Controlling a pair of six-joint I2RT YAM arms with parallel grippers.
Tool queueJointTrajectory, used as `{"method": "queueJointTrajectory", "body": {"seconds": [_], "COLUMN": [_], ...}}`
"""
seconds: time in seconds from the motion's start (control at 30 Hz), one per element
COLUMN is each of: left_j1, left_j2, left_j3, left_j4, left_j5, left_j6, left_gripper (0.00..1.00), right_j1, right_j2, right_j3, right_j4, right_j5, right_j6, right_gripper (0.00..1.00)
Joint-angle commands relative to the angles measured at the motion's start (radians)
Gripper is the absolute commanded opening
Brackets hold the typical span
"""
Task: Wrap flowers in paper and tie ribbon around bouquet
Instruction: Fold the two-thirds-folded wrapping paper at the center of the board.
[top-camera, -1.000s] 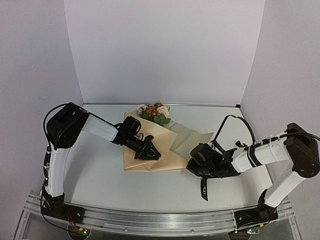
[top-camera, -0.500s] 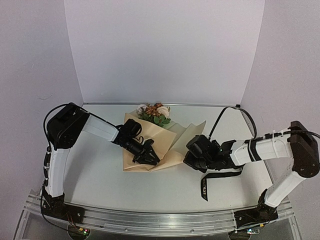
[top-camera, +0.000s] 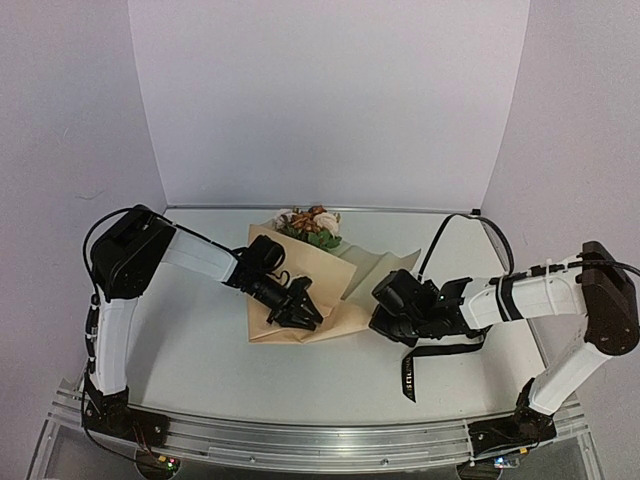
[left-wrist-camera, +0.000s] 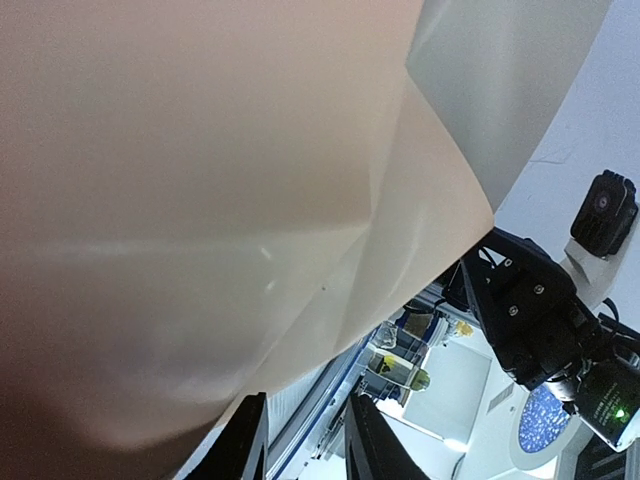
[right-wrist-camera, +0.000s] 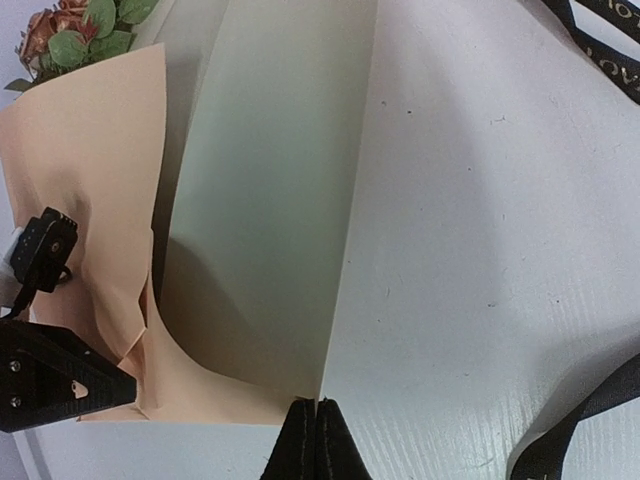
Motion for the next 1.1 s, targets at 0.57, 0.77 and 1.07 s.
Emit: {"method": "queueJointTrajectory", "body": {"seconds": [0.57,0.77,1.07], "left_j1": [-0.042,-0.042,-0.009], "left_j2": [0.038,0.023,-0.09], "left_j3": [-0.002,0.002,-0.007], "left_j4": [-0.109,-0.109,-0.048], "left_j5": [-0.24,-0.226,-0.134], "left_j6": [0.027,0.042,0.047], "left_gripper": [0.28,0.27,0.22], "right_j1": [0.059,0.063,0.061], "right_j2": [-0.01,0.059,0.147], "right_j3": [0.221,0.334,0.403], "right_j4": [-0.11,-0.114,-0.122], "right_j5": [-0.024,-0.094,-0.145], "right_j6": [-0.101,-0.165,-0.211], "right_gripper": [0.0,0.0,0.0]}}
